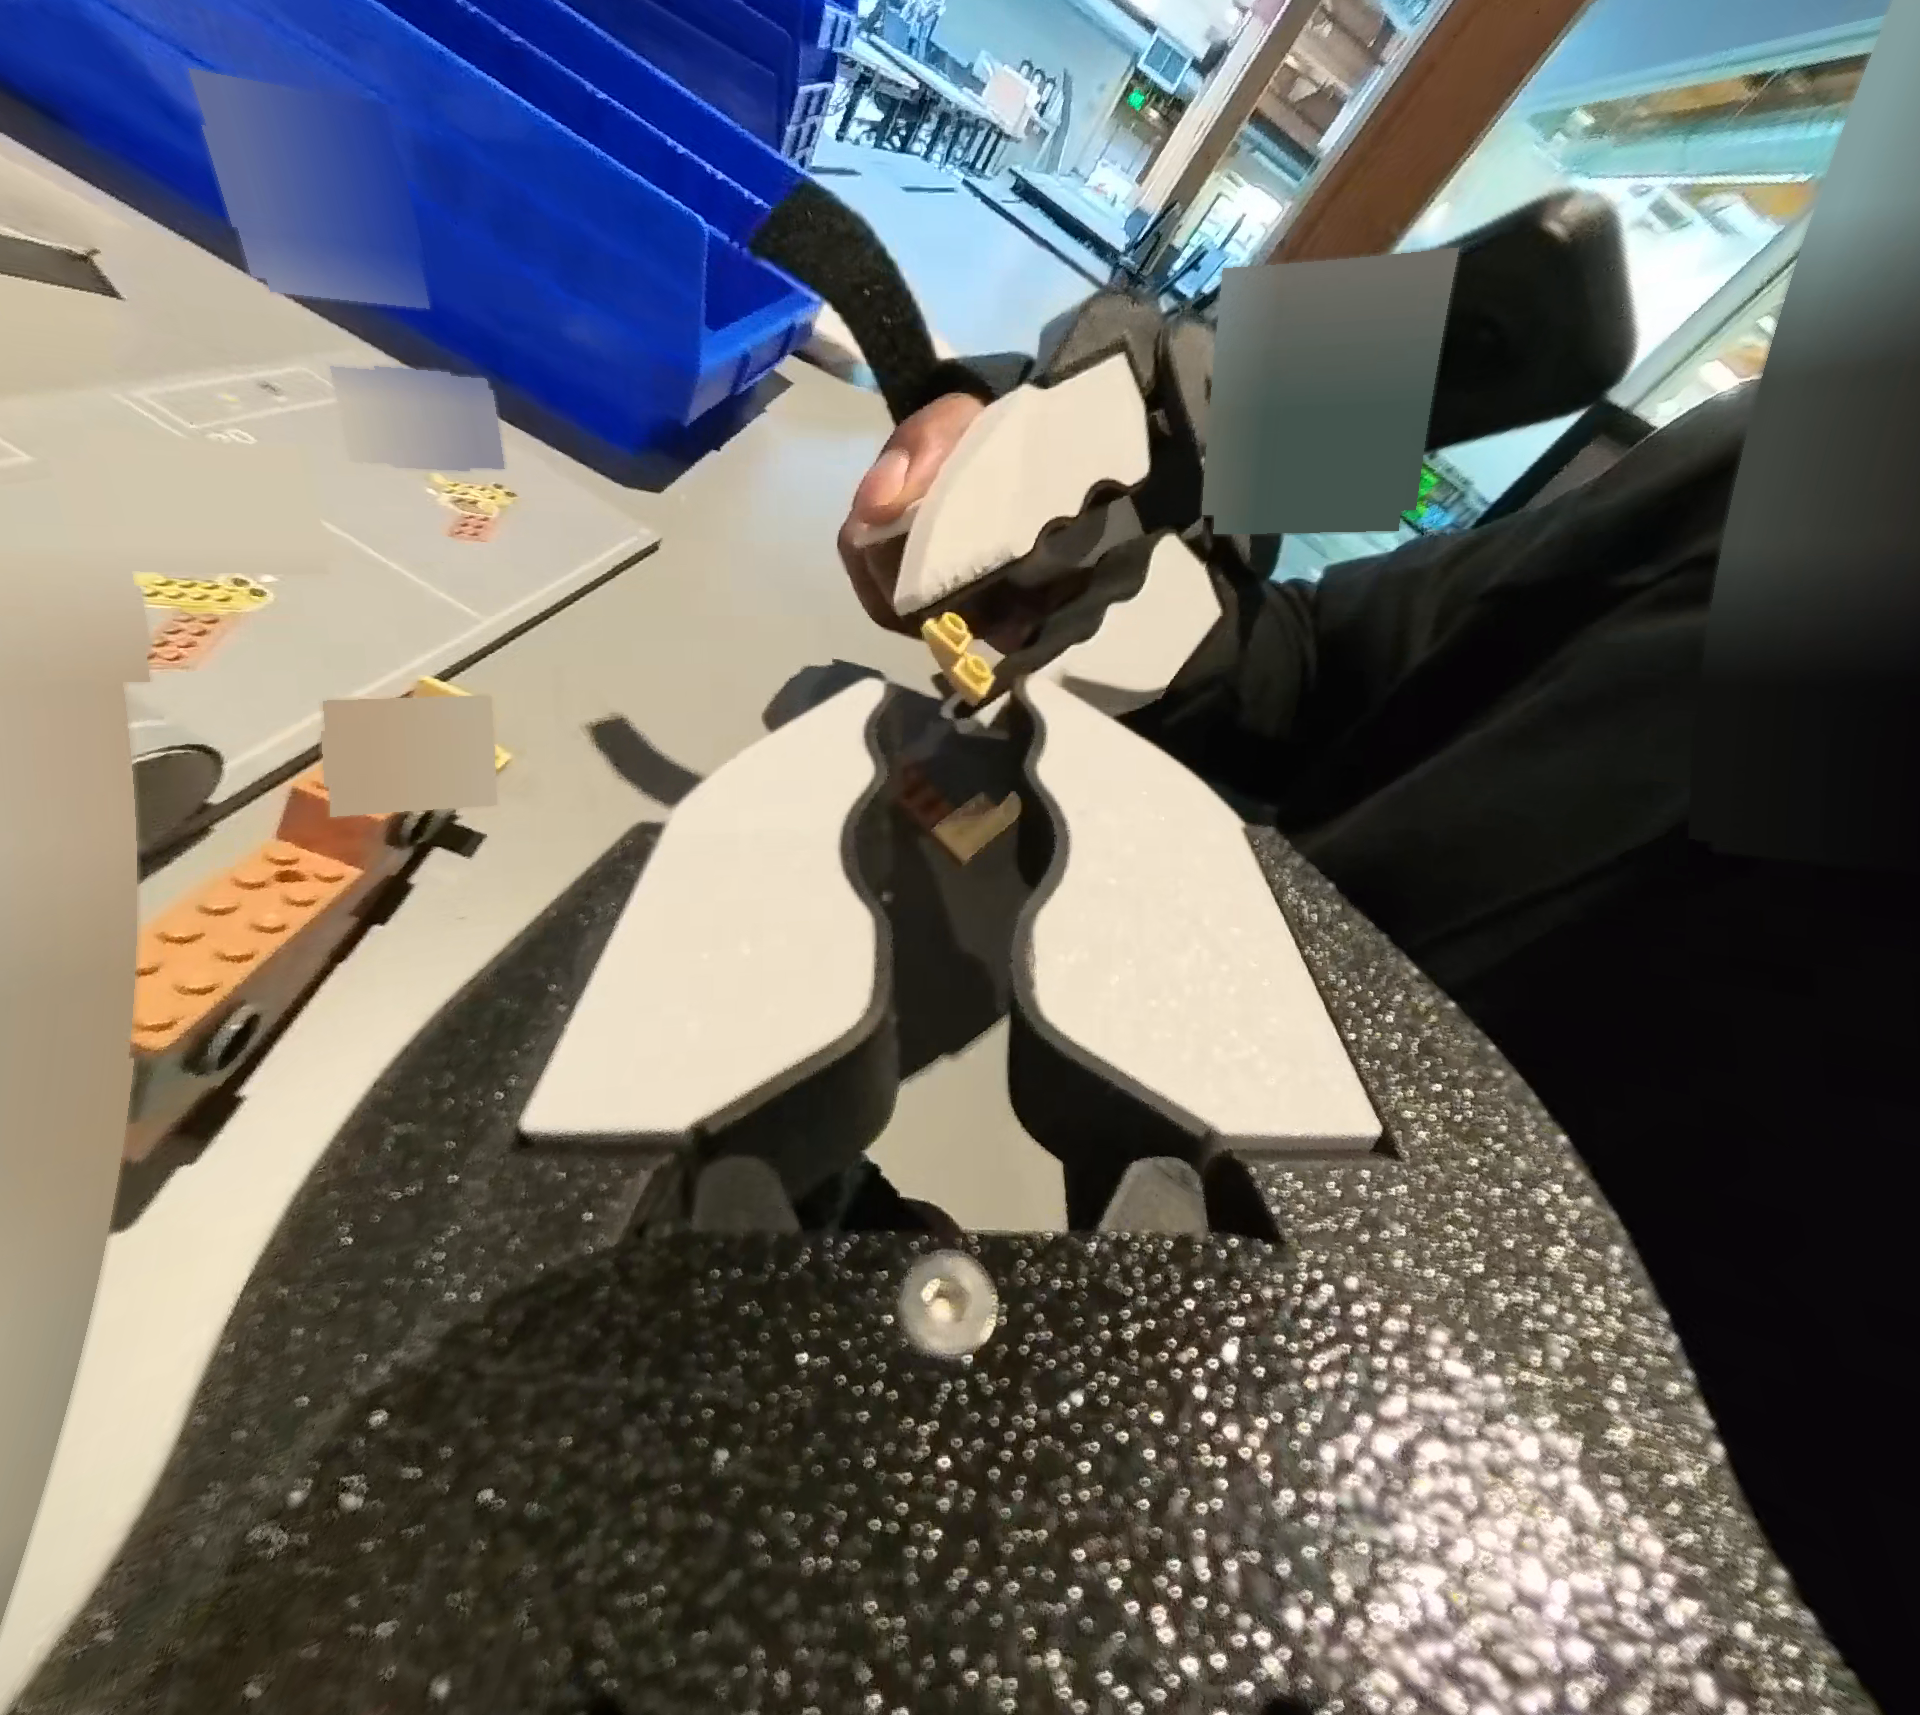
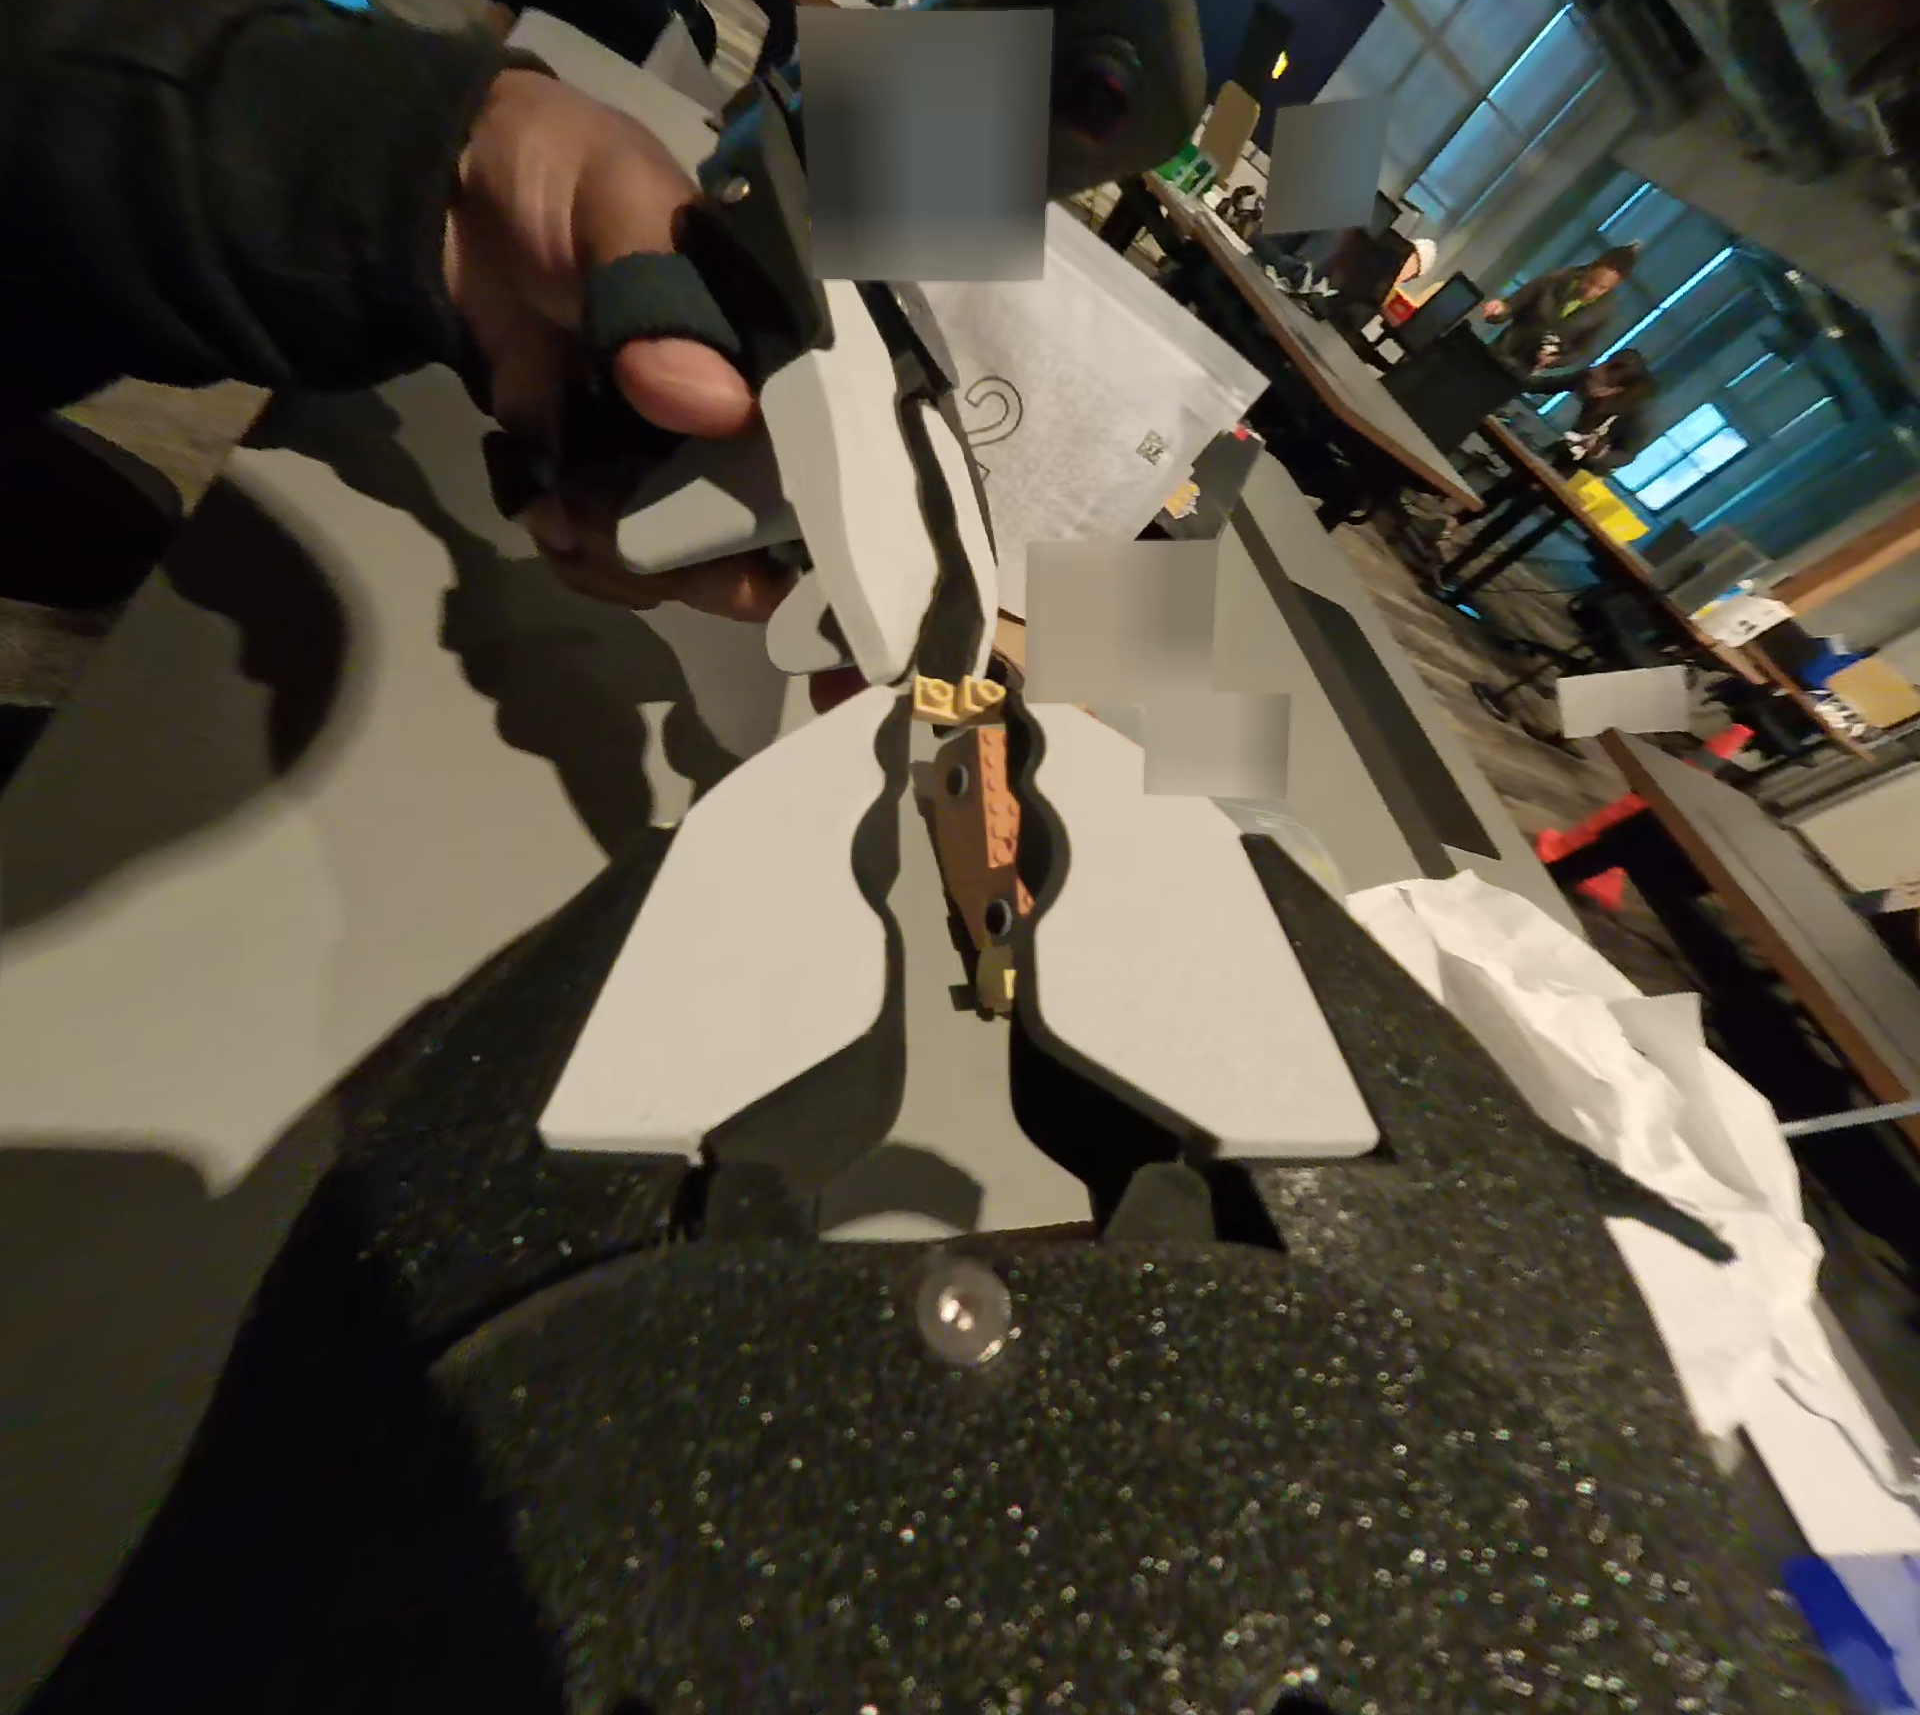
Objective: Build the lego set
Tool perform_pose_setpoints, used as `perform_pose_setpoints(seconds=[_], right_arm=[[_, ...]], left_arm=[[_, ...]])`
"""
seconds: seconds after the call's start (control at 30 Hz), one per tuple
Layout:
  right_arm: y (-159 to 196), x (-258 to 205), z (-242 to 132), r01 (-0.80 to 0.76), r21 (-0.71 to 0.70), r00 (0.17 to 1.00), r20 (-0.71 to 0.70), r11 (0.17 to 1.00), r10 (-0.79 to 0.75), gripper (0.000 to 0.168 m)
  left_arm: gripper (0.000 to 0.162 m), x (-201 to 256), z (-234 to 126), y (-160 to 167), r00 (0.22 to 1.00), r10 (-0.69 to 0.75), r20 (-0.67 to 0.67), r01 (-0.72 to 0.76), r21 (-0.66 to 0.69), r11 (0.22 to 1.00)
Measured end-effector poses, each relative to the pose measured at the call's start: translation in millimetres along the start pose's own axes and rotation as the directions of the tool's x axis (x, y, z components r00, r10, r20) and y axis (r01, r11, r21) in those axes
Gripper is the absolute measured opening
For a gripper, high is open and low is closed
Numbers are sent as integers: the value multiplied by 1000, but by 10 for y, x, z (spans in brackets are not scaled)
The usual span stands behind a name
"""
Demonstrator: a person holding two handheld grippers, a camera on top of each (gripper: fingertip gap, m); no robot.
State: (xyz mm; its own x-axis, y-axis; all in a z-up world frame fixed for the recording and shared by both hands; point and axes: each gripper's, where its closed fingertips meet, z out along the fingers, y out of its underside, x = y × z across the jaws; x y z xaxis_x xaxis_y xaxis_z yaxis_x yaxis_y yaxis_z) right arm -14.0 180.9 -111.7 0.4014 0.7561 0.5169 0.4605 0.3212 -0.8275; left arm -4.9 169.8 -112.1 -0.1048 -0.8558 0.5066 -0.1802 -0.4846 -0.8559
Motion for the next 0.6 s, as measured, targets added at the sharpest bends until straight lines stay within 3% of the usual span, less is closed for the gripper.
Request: perform_pose_setpoints(seconds=[0.33,0.47,0.6], right_arm=[[-39,-57,22,8,4,1000,29,1000,-8,17],[-36,-171,6,-68,23,986,157,997,63,35],[-128,-272,-59,-88,88,967,248,992,64,35]], left_arm=[[7,35,29,-11,987,-105,-121,111,44,993],[4,106,14,23,976,-108,-189,115,22,993],[4,150,17,148,965,-119,-234,109,-53,993]])
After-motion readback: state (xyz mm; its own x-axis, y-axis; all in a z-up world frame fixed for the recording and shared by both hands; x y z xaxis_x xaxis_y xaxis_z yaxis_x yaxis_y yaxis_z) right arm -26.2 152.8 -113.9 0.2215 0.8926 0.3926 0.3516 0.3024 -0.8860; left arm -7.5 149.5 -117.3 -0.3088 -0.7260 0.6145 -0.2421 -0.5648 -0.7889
